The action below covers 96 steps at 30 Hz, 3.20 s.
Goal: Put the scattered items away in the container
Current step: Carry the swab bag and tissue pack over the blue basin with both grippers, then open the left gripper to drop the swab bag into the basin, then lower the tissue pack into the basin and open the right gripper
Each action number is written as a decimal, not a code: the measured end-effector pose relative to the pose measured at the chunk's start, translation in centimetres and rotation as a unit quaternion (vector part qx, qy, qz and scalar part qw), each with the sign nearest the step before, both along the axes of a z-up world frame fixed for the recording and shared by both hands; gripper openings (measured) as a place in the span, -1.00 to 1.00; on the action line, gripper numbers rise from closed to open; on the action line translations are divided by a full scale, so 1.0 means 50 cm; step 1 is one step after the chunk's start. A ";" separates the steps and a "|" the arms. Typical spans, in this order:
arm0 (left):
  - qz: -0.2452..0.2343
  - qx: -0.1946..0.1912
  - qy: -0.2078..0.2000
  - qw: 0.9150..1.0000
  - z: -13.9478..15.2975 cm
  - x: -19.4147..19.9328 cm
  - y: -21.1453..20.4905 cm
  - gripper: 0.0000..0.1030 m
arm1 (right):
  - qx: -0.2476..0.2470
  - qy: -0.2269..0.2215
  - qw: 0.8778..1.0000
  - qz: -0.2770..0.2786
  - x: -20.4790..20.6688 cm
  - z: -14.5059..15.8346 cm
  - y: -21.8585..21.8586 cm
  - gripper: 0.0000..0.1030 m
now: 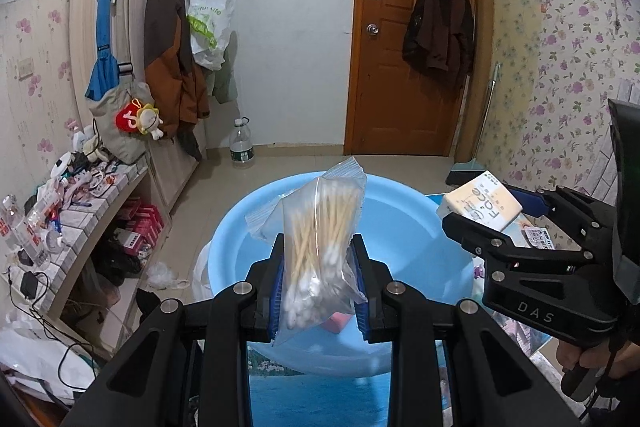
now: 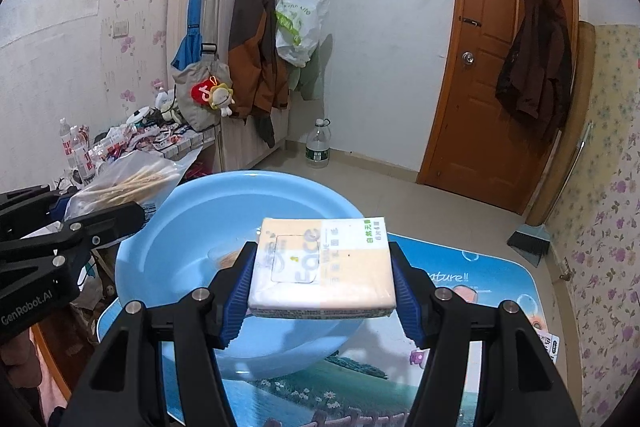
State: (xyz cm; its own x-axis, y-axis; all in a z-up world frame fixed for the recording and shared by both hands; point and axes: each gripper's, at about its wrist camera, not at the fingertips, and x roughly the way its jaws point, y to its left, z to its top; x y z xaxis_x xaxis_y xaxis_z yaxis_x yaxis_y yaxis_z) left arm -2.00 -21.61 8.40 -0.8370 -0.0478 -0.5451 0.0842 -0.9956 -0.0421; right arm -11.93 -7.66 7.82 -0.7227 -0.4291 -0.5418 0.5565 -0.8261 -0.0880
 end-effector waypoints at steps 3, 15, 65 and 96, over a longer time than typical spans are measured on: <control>-0.003 0.001 -0.006 1.000 -0.010 -0.010 0.001 -0.48 | 0.003 -0.004 1.000 0.000 -0.008 -0.011 -0.006 0.24; -0.006 0.009 -0.057 0.998 -0.091 -0.068 0.011 -0.48 | 0.009 -0.027 1.000 -0.009 -0.030 -0.054 0.000 0.24; 0.078 0.006 -0.034 0.996 -0.090 -0.002 -0.062 0.58 | 0.022 -0.042 0.999 0.000 -0.004 -0.084 -0.009 0.24; 0.069 0.019 -0.034 0.997 -0.095 0.002 -0.060 0.58 | 0.051 -0.071 0.996 0.012 -0.011 -0.101 -0.038 0.37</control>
